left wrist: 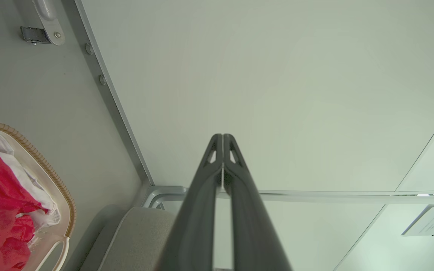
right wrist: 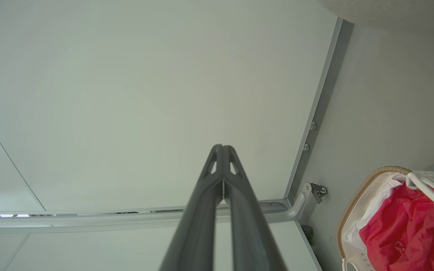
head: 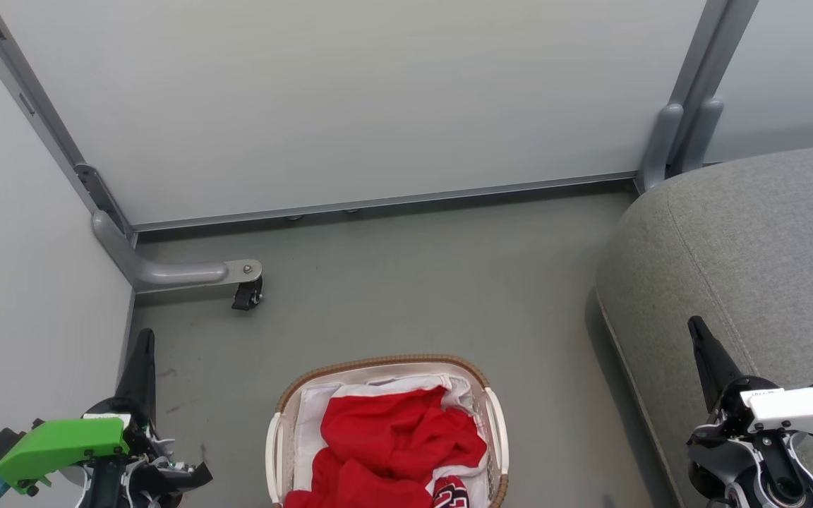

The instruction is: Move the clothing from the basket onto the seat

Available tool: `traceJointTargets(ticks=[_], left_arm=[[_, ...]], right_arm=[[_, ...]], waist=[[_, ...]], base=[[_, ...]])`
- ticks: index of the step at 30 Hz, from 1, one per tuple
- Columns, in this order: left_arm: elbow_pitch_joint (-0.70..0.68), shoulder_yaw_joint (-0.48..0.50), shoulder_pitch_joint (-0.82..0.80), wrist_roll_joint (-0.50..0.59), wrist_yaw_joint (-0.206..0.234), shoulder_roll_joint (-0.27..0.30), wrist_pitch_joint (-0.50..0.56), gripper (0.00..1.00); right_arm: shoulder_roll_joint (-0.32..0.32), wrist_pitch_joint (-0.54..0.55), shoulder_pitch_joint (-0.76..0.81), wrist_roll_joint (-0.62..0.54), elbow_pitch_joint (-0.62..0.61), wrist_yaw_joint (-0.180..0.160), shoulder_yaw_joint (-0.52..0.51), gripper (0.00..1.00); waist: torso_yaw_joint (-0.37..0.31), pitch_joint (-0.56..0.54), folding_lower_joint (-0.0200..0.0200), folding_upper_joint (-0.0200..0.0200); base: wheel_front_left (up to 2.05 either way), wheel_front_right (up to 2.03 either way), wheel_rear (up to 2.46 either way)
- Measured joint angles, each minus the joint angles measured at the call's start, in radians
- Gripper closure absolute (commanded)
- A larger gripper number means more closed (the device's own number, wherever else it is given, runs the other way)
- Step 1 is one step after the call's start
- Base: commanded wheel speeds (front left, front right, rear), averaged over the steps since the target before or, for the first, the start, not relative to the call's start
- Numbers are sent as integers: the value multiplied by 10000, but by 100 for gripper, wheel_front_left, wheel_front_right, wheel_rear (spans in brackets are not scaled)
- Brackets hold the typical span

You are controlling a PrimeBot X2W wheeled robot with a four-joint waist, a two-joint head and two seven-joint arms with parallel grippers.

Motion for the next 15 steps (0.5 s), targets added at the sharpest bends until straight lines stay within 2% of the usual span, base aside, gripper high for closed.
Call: traceJointTargets(ticks=[15], left_arm=[[0,0,0,0,0,0,-2,100]], right_arm=[[0,0,0,0,0,0,0,100]], waist=[[0,0,0,0]], base=[[0,0,0]])
